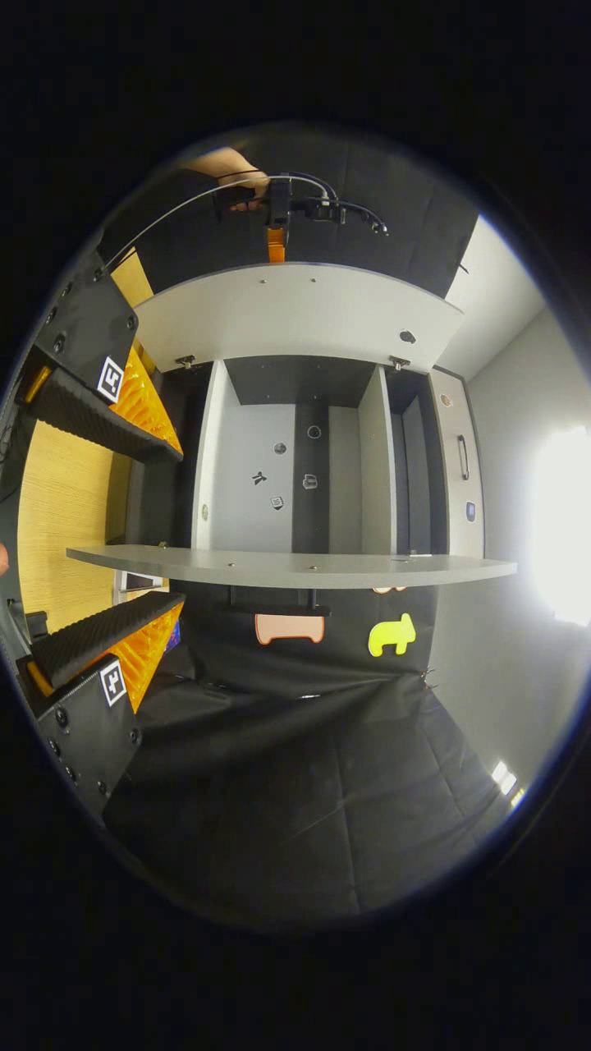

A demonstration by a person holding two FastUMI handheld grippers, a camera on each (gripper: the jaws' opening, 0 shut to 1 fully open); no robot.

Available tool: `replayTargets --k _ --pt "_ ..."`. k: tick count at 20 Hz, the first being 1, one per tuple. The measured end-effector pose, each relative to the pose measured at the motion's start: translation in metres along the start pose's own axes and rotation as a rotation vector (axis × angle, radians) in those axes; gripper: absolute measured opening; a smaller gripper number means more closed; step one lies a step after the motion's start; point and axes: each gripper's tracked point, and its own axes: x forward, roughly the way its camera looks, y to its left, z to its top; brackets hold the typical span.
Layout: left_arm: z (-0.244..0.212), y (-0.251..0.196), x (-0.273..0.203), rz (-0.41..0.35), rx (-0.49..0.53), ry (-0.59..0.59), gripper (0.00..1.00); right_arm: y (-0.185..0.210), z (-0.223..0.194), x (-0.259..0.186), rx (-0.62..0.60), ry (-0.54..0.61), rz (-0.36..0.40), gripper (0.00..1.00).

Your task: Open the right door of the double-door shoe cabinet with the right hand, and open the left door with the left hand.

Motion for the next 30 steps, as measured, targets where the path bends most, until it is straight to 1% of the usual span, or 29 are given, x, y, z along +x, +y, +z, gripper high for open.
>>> replayTargets --k 1,3,4,5,6,7,8,10,14,15,16,17,18,19,21,23,24,25,26,27,30 --pt "0.002 0.000 -0.010 0.004 0.008 -0.005 0.00 0.002 -0.001 0.000 0.002 0.003 0.003 0.97" --pt "0.010 -0.002 -0.030 0.007 0.017 -0.023 0.01 0.005 -0.003 -0.001 0.012 0.006 0.012 0.97" --pt "0.014 -0.005 -0.042 0.002 0.019 -0.034 0.00 0.007 -0.003 -0.002 0.014 0.009 0.014 0.93" --pt "0.020 -0.007 -0.053 -0.002 0.021 -0.045 0.01 0.008 -0.003 -0.002 0.017 0.008 0.015 0.92" --pt "0.023 -0.008 -0.065 -0.006 0.024 -0.055 0.01 0.010 -0.001 -0.004 0.020 0.003 0.017 0.92" --pt "0.026 -0.010 -0.079 -0.009 0.026 -0.063 0.02 0.012 0.001 -0.006 0.023 -0.004 0.019 0.97" --pt "0.028 -0.012 -0.091 -0.012 0.027 -0.070 0.04 0.014 0.003 -0.008 0.026 -0.011 0.021 0.92" --pt "0.031 -0.017 -0.116 -0.020 0.023 -0.079 0.04 0.017 0.008 -0.012 0.029 -0.028 0.022 0.92" --pt "0.019 -0.029 -0.158 -0.037 0.002 -0.073 0.02 0.020 0.018 -0.027 0.017 -0.068 0.003 0.92" --pt "0.013 -0.031 -0.168 -0.039 -0.002 -0.067 0.01 0.022 0.018 -0.032 0.012 -0.079 -0.001 0.97" --pt "0.008 -0.032 -0.177 -0.040 -0.005 -0.061 0.02 0.024 0.019 -0.035 0.009 -0.087 -0.003 0.97" --pt "0.002 -0.033 -0.185 -0.040 -0.005 -0.055 0.02 0.026 0.019 -0.038 0.005 -0.094 -0.006 0.92" --pt "-0.005 -0.032 -0.192 -0.036 -0.003 -0.051 0.02 0.025 0.018 -0.042 0.003 -0.098 -0.013 0.92" --pt "-0.010 -0.032 -0.199 -0.034 -0.002 -0.049 0.02 0.026 0.016 -0.043 0.005 -0.101 -0.020 0.97" --pt "-0.016 -0.031 -0.211 -0.022 0.000 -0.052 0.02 0.026 0.015 -0.048 0.021 -0.109 -0.032 0.97" --pt "-0.022 -0.027 -0.224 0.008 0.004 -0.060 0.02 0.023 0.012 -0.050 0.032 -0.112 -0.048 0.97" --pt "-0.024 -0.027 -0.229 0.018 0.008 -0.065 0.00 0.022 0.011 -0.052 0.032 -0.110 -0.058 0.97" --pt "-0.028 -0.032 -0.232 0.013 0.009 -0.064 0.00 0.019 0.011 -0.053 0.027 -0.111 -0.069 0.97" --pt "-0.033 -0.037 -0.234 0.003 0.010 -0.059 0.04 0.018 0.012 -0.055 0.020 -0.114 -0.077 0.92" --pt "-0.037 -0.040 -0.235 -0.007 0.016 -0.057 0.02 0.019 0.011 -0.055 0.013 -0.118 -0.082 0.97" --pt "-0.039 -0.048 -0.239 -0.022 0.055 -0.057 0.03 0.021 0.010 -0.059 0.009 -0.127 -0.090 0.97"
